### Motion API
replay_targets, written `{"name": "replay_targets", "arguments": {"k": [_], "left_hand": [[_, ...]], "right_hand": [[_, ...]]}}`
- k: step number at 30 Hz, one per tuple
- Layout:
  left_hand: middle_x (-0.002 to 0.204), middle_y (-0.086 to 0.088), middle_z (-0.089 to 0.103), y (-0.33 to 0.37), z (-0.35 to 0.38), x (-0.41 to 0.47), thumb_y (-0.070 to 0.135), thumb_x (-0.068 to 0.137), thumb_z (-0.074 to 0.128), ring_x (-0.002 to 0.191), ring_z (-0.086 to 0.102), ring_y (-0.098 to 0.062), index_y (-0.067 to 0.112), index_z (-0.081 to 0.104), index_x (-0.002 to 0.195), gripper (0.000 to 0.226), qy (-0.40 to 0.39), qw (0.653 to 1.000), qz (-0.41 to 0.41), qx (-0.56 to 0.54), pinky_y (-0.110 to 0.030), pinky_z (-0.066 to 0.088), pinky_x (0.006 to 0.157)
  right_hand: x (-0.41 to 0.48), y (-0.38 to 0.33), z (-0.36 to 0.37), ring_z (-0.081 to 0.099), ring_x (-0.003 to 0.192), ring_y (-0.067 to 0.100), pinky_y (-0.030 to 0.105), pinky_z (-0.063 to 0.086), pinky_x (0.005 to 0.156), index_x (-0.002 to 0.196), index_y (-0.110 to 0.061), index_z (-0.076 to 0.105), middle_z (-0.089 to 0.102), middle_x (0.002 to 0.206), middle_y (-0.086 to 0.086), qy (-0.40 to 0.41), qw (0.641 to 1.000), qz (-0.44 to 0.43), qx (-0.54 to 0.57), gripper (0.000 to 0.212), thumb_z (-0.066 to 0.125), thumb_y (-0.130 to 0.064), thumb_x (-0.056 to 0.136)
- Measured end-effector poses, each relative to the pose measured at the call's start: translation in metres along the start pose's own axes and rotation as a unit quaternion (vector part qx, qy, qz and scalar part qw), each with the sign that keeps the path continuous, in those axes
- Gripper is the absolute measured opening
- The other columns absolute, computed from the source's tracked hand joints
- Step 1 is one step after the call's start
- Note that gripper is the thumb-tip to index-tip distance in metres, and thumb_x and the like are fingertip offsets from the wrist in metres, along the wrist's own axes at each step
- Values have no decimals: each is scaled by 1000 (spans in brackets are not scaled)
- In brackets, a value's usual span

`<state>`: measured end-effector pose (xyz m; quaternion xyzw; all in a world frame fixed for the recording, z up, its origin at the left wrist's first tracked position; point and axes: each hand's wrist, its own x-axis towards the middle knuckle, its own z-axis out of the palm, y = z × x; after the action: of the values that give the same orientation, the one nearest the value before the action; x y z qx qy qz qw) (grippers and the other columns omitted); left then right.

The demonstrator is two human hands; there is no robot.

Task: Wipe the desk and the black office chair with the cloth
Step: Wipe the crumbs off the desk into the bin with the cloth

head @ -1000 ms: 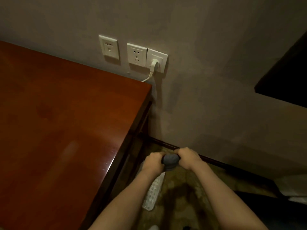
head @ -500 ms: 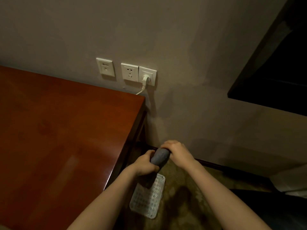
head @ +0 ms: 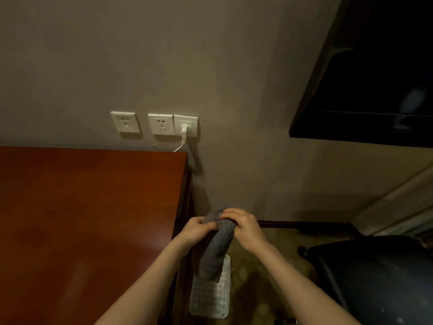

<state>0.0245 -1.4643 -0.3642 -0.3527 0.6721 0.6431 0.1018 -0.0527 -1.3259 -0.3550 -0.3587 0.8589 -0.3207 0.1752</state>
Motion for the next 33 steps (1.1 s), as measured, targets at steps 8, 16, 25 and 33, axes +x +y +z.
{"name": "replay_targets", "arguments": {"k": [8,16,25,33], "left_hand": [[79,-4,52,1,-6,-9,2,86,56,80,53,-20,15,47,78,17,-50,989,104,96,-31,41,71],[75,0,51,20,1,-29,2,90,51,73,50,-15,13,47,81,14,-40,970,211,115,-25,40,67],[95,-13,61,43,17,-54,8,90,53,93,61,-32,19,54,86,11,-133,982,130,30,-44,51,84],[88,-8,60,62,88,-94,4,90,53,80,59,-20,16,53,89,12,-243,963,117,13,-32,49,70]], "right_hand": [[-31,-19,12,48,127,17,0,17,99,116,-10,67,60,127,6,86,994,61,-15,52,48,18,76],[-59,-34,22,32,138,16,32,25,114,134,-24,52,47,142,-3,179,978,100,-35,70,46,16,76],[-108,-35,37,52,98,16,23,42,79,133,-15,46,54,121,9,310,829,348,309,48,56,2,88],[-142,-24,26,49,123,28,40,41,99,130,-13,50,55,130,11,285,635,377,611,40,44,-35,97]]}}
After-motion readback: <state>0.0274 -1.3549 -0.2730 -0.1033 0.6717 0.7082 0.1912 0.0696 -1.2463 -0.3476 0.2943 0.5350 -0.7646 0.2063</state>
